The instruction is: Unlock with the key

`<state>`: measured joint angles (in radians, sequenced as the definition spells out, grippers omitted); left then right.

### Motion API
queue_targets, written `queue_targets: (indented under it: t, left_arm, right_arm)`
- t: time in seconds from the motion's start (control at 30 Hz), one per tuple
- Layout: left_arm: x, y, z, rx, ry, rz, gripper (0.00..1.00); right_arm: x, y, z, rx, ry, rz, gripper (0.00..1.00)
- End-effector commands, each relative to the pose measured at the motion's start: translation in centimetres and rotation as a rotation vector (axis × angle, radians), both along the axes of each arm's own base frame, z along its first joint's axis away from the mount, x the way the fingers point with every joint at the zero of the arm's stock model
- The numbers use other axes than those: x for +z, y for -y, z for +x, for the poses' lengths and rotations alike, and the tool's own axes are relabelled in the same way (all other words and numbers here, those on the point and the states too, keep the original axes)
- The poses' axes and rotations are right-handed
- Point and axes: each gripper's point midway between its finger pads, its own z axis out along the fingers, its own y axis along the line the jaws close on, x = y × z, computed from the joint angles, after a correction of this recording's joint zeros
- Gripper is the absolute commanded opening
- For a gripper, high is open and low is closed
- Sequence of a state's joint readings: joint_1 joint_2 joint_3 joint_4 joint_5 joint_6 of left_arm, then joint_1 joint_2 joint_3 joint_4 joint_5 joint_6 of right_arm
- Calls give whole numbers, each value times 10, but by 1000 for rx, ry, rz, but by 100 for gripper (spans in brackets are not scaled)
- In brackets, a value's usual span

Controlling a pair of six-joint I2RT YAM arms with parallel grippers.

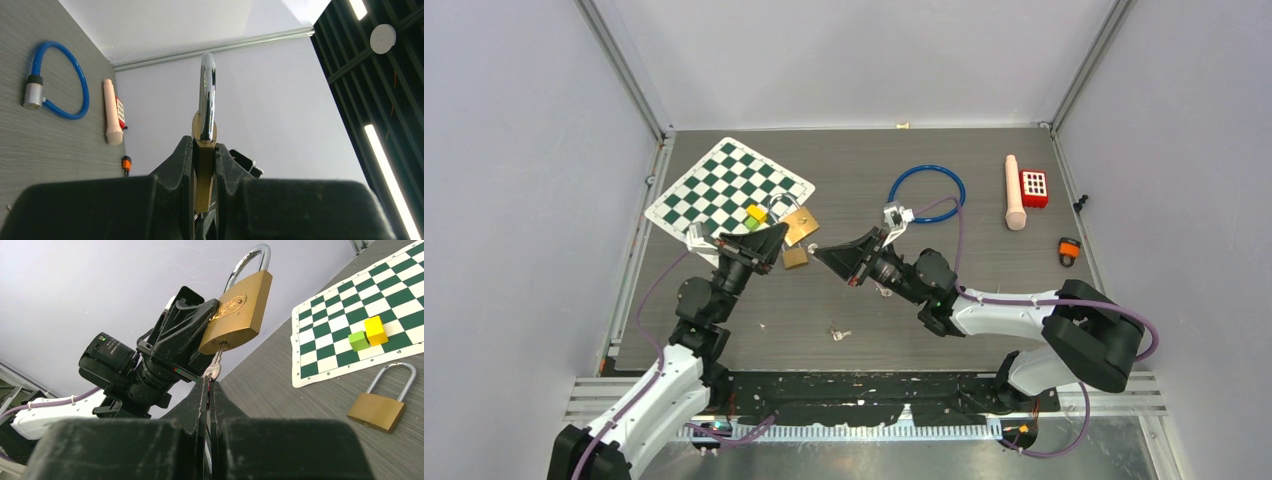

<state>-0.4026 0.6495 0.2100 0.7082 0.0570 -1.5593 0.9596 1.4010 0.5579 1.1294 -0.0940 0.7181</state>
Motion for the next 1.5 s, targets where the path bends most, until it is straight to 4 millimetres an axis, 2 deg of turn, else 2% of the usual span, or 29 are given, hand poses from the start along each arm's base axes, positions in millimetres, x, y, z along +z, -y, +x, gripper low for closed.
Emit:
queue_targets:
  t: [0.0, 0.33, 0.63, 0.8, 1.0, 1.17, 1.47]
  left_arm:
    - [73, 1, -27, -47, 232, -86, 0]
    - [66, 19, -34, -98, 218, -74, 0]
    - [55, 30, -44, -132, 239, -16, 0]
    - [54, 41, -51, -176, 280, 47, 0]
    - [53, 42, -49, -158, 297, 58, 0]
    - [54, 39, -45, -123, 310, 70, 0]
    - [61, 26, -43, -35, 341, 114, 0]
  right_arm:
    - [21, 4, 11, -60, -6, 87, 5]
    - [29, -3, 25, -86, 19, 110, 5]
    - [42, 17, 43, -124, 2, 169, 5]
    - [50, 11, 43, -78, 9, 145, 5]
    - [42, -3, 33, 11, 20, 81, 5]
    - [40, -9, 13, 117, 95, 50, 5]
    - [32, -5, -11, 215, 149, 54, 5]
